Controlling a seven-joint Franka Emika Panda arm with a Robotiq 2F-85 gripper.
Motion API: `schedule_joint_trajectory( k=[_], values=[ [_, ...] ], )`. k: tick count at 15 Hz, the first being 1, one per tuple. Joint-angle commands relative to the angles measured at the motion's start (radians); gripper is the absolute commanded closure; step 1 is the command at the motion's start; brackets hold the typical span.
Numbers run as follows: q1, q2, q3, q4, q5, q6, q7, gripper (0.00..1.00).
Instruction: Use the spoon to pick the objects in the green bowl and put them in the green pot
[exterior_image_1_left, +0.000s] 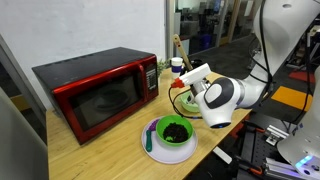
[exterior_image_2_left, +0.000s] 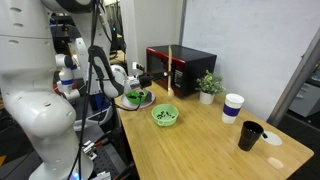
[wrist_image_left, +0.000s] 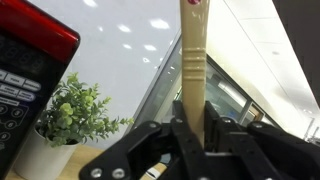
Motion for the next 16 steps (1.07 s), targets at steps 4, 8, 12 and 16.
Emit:
schedule_joint_trajectory(
  k=[4, 8, 12, 16],
  values=[
    [-0.002, 0.003, 0.004, -0.008, -0.005, -0.034, -0.011, 0.94],
    [-0.022, -0.043, 0.012, 0.007, 0.1, 0.071, 0.042, 0.94],
    [-0.049, -0.139, 0.002, 0.009, 0.212, 0.272, 0.076, 0.94],
    [-0.079, -0.268, -0.038, 0.007, 0.291, 0.486, 0.071, 0.94]
  ],
)
